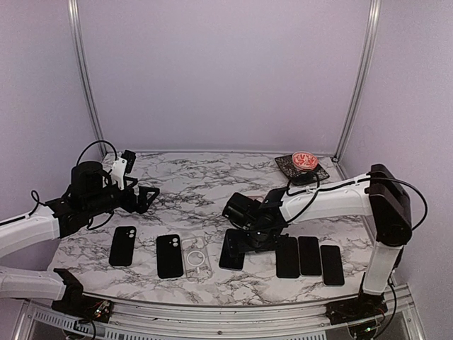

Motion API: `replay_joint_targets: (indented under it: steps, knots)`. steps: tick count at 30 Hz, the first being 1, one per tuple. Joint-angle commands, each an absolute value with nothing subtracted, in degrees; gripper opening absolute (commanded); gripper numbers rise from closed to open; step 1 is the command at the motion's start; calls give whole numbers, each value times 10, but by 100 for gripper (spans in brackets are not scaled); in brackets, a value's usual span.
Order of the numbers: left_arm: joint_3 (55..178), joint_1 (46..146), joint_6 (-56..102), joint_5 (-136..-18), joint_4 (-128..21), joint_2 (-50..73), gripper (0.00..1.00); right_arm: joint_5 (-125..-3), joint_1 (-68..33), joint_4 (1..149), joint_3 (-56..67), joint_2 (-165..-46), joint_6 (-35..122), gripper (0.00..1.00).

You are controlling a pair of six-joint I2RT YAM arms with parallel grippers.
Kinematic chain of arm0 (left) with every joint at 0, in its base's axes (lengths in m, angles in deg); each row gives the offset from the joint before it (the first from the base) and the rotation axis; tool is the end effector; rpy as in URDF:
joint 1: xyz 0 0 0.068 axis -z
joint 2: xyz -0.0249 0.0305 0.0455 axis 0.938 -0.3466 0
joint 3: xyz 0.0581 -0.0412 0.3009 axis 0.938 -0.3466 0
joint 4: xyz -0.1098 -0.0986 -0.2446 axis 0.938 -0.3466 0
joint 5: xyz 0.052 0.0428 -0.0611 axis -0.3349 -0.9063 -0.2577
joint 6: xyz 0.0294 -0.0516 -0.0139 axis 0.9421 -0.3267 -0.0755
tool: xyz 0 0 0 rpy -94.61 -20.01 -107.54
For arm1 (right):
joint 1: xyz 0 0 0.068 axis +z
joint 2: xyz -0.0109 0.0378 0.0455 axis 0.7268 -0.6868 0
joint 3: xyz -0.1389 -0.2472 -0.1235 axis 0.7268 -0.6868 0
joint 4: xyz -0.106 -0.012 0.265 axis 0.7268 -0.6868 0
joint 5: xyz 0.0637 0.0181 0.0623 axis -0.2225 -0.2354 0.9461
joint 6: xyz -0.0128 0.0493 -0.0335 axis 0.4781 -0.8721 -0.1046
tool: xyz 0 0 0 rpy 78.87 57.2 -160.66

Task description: Put the phone into the phone case

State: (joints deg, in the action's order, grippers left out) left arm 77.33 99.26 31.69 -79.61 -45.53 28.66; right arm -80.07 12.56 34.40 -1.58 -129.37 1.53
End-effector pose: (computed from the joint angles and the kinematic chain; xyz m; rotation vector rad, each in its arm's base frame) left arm 0.2118 -0.1253 0.2804 0.4913 1.7867 -0.4968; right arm 0.1998 0.3211 0.1761 -0.2388 2.8775 0.1202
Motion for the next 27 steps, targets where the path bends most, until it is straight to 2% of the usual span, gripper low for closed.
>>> replay_joint_targets:
  steps: [1, 6, 10, 18, 27]
  knots:
    - [773, 995, 326, -803, -454, 284, 99, -879, 167, 304, 129, -1377, 36, 98]
    - [773, 995, 327, -803, -454, 284, 99, -920, 189, 262, 236, -1460, 42, 98]
    - [773, 995, 328, -805, -453, 286, 99, -953, 197, 216, 256, -1482, 43, 99]
    - [774, 995, 327, -803, -453, 278, 99, -972, 210, 154, 196, -1454, 35, 99]
    - [774, 996, 326, -802, -452, 276, 99, -951, 200, 178, 106, -1384, 62, 99]
